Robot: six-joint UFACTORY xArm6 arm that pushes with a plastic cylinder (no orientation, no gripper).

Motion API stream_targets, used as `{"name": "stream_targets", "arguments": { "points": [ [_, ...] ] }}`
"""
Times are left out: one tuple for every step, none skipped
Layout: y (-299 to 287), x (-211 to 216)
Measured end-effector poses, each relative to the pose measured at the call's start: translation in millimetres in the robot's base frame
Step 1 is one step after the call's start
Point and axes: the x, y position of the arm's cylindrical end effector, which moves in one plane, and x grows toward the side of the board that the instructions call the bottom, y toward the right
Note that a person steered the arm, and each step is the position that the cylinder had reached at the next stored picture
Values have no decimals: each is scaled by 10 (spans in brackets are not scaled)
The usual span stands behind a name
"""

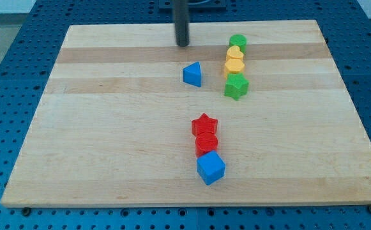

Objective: Push blue triangle towards the red star

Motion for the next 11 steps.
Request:
{"name": "stream_targets", "arguments": {
  "points": [
    [148,7],
    [139,7],
    [31,209],
    [24,454],
    [24,716],
    [24,1032],
    [24,1284],
    [24,1511],
    [24,1648],
    [24,1731],
    [27,1735]
  ]
}}
